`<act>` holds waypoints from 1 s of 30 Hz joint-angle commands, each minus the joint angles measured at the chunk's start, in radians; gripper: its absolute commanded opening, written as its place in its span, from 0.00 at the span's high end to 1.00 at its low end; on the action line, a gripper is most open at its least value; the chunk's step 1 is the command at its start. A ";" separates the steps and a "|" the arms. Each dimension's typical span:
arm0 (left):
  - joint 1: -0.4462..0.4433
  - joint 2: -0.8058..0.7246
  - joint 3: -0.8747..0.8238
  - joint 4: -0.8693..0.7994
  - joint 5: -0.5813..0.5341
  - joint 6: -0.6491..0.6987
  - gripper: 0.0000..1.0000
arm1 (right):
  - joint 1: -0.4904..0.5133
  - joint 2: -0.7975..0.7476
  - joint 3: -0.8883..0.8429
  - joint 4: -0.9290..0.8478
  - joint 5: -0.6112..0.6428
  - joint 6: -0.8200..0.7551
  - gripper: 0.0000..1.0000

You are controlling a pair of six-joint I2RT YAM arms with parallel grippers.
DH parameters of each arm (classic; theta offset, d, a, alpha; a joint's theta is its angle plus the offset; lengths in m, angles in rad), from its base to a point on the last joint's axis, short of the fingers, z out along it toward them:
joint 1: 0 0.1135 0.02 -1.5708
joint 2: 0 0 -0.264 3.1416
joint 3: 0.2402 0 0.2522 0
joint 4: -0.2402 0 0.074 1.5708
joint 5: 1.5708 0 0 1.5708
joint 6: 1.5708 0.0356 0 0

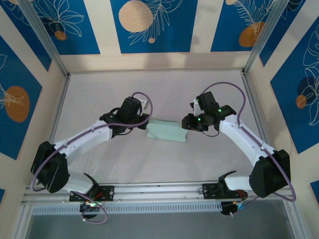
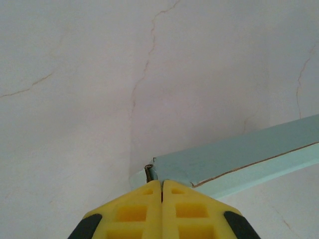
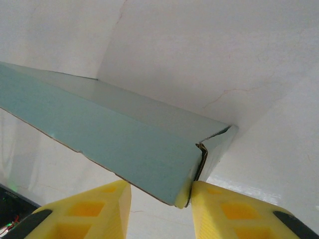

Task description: Fold the paper box

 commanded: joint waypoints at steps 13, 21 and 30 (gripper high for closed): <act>-0.065 -0.017 -0.156 0.000 -0.054 -0.032 1.00 | -0.053 -0.097 0.013 -0.013 -0.095 0.034 0.52; -0.078 -0.021 -0.245 0.091 -0.061 -0.071 1.00 | -0.085 -0.091 -0.028 0.009 -0.029 0.070 0.54; -0.087 0.005 -0.276 0.136 -0.044 -0.089 1.00 | -0.087 -0.052 -0.068 0.032 -0.013 0.058 0.57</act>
